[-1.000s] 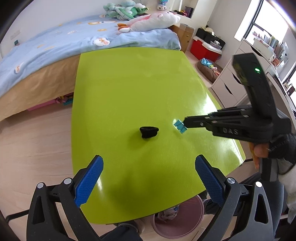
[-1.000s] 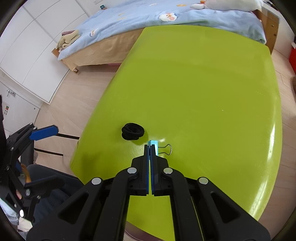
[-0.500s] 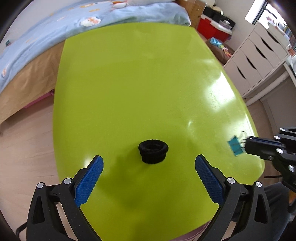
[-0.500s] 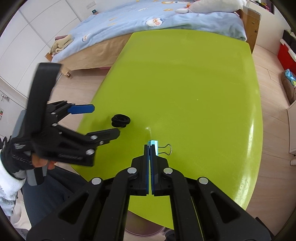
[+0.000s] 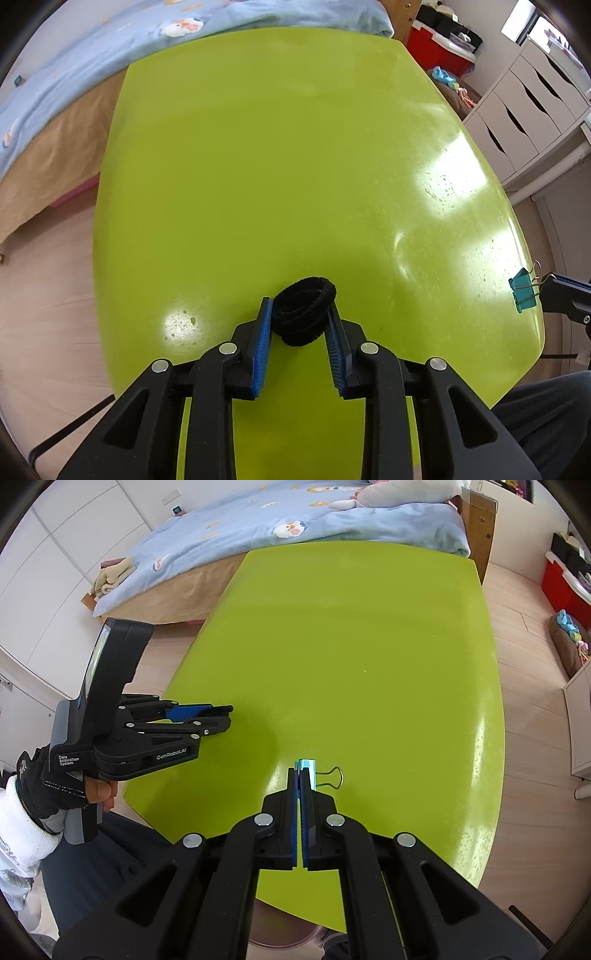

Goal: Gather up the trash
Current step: 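Grasp the black hair tie with the left gripper while the right gripper holds the clip, then carry the clip and hair tie over the wastebasket and open both grippers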

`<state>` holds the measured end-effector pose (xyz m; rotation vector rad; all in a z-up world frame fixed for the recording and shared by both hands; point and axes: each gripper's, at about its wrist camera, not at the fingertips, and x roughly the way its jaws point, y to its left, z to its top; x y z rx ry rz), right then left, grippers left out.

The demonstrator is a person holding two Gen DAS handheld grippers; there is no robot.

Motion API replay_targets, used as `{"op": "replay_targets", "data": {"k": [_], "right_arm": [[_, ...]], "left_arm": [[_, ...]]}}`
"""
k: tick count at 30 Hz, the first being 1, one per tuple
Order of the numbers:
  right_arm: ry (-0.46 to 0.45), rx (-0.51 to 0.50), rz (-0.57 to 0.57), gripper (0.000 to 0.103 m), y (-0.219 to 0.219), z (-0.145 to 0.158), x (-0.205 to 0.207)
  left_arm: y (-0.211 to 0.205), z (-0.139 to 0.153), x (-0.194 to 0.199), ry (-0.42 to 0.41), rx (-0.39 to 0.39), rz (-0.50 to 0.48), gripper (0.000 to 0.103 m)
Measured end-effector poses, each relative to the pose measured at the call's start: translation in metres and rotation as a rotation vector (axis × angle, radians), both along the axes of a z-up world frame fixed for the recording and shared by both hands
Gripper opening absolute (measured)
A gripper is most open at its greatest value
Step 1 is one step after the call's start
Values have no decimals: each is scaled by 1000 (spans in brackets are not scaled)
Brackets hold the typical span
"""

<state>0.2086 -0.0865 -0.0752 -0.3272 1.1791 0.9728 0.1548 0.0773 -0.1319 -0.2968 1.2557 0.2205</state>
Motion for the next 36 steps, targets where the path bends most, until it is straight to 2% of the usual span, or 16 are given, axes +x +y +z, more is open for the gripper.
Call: {"op": "replay_targets", "data": {"k": [6, 12, 16, 24, 28, 36], "right_arm": [[-25, -1, 1, 1, 1, 5, -6], [-87, 4, 11, 1, -2, 23, -21], [-130, 13, 20, 1, -10, 39, -35], [-177, 45, 39, 1, -37, 66, -76], [-189, 61, 50, 1, -53, 73, -101], [-169, 90, 69, 1, -84, 79, -144]], "left_arm": [[-6, 17, -13, -41, 15, -26, 24], [-25, 55, -36, -117, 52, -79, 24], [-41, 85, -60, -178, 69, -108, 24], [-75, 127, -112, -271, 88, -156, 24], [-90, 137, -138, -301, 79, -169, 24], [-112, 136, -177, -321, 40, -173, 24]]}}
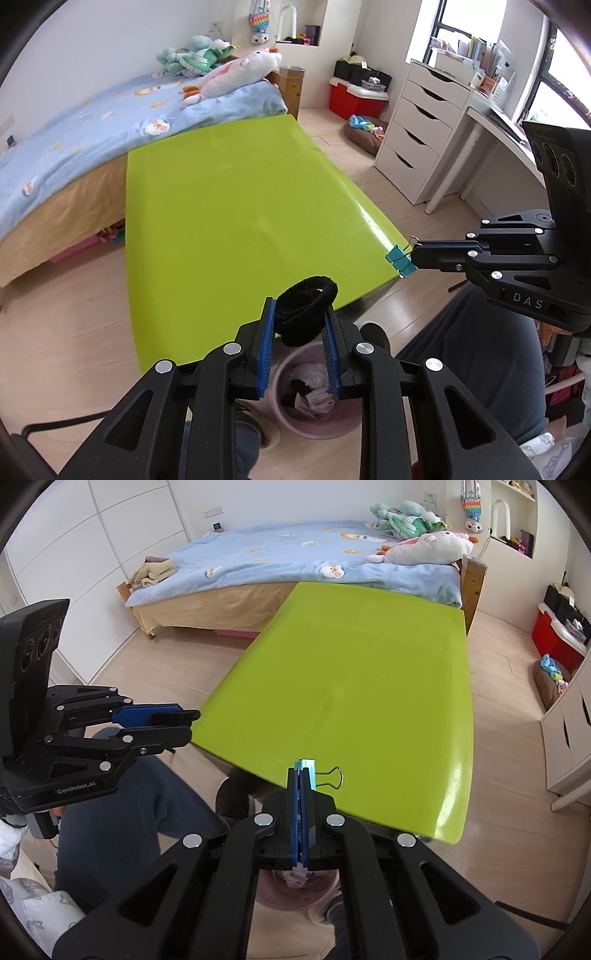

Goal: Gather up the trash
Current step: 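Carry the clip and hair tie over the wastebasket and open both grippers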

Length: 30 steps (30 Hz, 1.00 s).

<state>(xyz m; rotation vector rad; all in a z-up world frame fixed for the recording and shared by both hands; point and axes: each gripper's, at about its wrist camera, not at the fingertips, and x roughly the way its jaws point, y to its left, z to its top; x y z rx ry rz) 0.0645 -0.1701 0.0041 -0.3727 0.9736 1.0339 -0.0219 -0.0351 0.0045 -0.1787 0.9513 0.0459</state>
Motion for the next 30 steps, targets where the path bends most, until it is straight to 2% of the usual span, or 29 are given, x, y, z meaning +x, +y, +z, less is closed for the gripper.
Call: {"op": "replay_targets", "data": {"k": [10, 17, 19, 21, 22, 23, 26, 30], "right_arm": [[87, -17, 31, 1, -22, -24, -44], [131, -4, 38, 1, -25, -32, -52], [138, 1, 33, 6, -25, -32, -50], [130, -1, 16, 41, -28, -32, -47], [128, 1, 5, 76, -29, -32, -46], [130, 9, -5, 88, -31, -31, -45], [113, 10, -43, 94, -37, -28, -41], [86, 11, -89, 96, -44, -21, -36]], "left_arm": [[-18, -10, -36, 10, -41, 5, 24], [-20, -12, -43, 10, -57, 2, 24], [-20, -11, -43, 8, -59, 0, 24], [-21, -11, -44, 5, -59, -2, 24], [-21, -11, -44, 5, -59, -4, 24], [-22, -11, -44, 5, -60, -6, 24], [-24, -12, -43, 10, -63, -16, 24], [-29, -12, -42, 15, -72, -41, 24]]}}
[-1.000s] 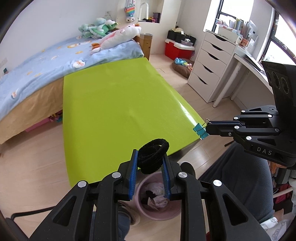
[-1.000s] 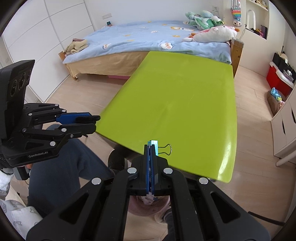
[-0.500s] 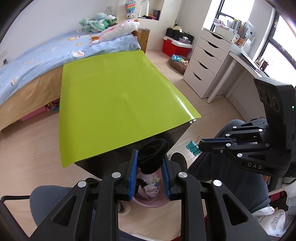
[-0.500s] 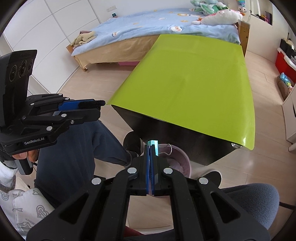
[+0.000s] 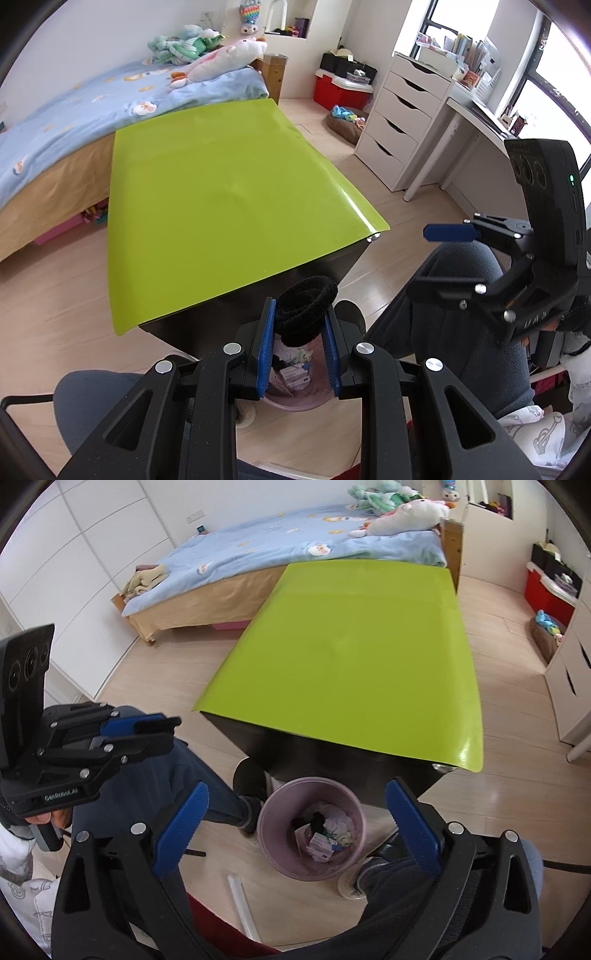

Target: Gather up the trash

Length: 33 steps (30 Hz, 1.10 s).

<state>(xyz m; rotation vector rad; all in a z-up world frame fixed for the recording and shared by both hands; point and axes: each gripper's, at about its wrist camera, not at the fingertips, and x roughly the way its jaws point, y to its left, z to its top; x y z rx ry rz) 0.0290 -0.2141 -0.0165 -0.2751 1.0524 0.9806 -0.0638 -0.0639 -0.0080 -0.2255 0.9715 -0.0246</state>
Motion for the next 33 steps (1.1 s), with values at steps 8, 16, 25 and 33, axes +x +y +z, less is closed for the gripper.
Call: {"op": "replay_targets", "data": {"k": [8, 16, 25, 33], "right_arm": [[-18, 28, -52, 98, -15, 10, 11], [-20, 40, -57, 100, -15, 10, 10], [-52, 52, -74, 100, -10, 20, 11], [-114, 72, -85, 100, 11, 50, 28]], "left_arm": [[-1, -3, 4, -3, -39, -10, 87], [7, -3, 4, -1, -40, 29, 95], [21, 4, 3, -25, -42, 73, 96], [39, 27, 14, -82, -3, 99, 96]]}}
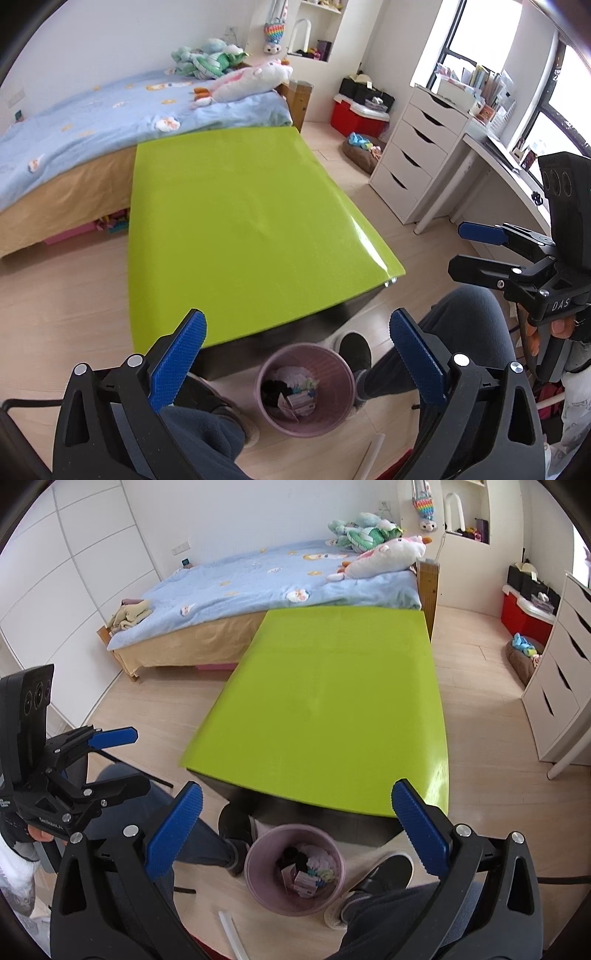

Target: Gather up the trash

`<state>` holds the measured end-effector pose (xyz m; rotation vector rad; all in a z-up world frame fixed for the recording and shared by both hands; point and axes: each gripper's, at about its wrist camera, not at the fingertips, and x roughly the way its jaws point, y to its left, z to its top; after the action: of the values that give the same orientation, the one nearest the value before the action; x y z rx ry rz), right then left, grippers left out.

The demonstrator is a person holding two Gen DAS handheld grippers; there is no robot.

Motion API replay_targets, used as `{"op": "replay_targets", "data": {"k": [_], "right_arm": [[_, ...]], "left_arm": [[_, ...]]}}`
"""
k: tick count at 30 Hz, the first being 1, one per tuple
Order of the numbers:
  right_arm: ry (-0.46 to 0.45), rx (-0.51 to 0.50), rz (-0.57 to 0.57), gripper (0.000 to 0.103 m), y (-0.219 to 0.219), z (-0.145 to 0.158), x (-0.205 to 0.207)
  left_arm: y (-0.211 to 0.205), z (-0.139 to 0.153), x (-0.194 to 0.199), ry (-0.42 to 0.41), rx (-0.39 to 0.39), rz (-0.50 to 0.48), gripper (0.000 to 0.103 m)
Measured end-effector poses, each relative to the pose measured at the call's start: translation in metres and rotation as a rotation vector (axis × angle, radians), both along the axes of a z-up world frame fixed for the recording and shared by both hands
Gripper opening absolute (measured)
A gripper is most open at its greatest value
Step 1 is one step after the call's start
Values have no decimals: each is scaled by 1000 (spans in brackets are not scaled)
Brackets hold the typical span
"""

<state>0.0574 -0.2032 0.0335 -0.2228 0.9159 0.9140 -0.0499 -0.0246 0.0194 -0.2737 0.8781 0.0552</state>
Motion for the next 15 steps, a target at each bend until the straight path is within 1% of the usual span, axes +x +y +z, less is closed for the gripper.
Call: {"op": "replay_targets", "data": {"k": [2, 5, 8, 15], "right_arm": [[-20, 7, -3, 100, 8, 10, 6], [-39, 16, -11, 100, 18, 22, 15], [-60, 22, -14, 100, 28, 31, 22], [-68, 43, -5, 100, 41, 41, 32]], "left_arm": [[8, 9, 4, -19, 12, 20, 96], [21, 21, 11, -45, 4, 48, 96], [29, 33, 17, -55, 39, 86, 96], [38, 42, 28, -66, 61, 86, 96]]}}
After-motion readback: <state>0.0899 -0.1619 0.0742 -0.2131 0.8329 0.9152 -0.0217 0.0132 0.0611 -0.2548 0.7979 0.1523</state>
